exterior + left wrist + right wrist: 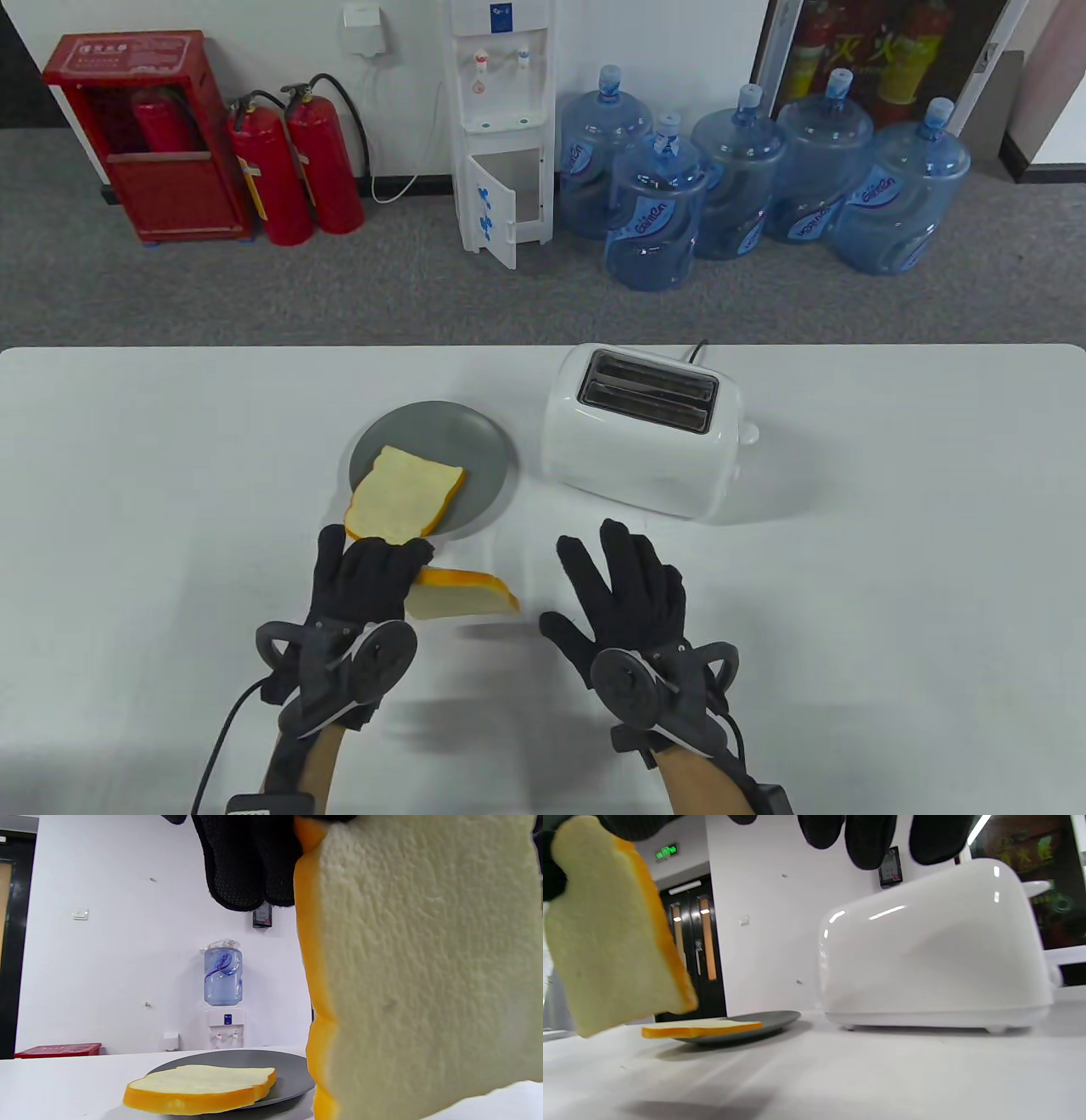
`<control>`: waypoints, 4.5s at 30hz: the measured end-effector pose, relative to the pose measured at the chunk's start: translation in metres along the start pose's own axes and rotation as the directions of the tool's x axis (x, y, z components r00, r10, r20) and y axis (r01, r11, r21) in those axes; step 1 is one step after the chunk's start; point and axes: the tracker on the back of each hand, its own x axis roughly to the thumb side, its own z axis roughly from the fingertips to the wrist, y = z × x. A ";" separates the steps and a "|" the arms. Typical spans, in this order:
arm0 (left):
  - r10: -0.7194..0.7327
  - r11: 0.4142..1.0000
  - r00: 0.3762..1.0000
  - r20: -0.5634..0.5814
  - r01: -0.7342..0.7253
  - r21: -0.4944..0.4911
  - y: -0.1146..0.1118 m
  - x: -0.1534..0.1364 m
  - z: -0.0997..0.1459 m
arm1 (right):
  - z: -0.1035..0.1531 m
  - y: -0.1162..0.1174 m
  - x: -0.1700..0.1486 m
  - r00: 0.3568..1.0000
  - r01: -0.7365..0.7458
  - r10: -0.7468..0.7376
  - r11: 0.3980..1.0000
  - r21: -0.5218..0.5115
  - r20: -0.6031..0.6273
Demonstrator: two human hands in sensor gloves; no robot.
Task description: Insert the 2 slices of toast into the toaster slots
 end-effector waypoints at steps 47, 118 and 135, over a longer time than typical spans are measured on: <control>0.089 0.993 0.978 0.189 -0.072 -0.094 -0.004 0.040 0.005 | 0.010 -0.006 0.040 0.936 0.124 -0.070 0.983 -0.135 0.346; -0.047 0.992 0.957 -0.285 0.012 -0.125 -0.033 -0.040 0.011 | 0.008 -0.024 0.031 0.961 0.134 -0.073 0.966 -0.221 0.267; -0.021 0.991 0.960 -0.280 -0.017 -0.134 -0.034 -0.042 0.009 | -0.020 -0.075 0.040 0.957 0.160 -0.082 0.949 -0.272 0.277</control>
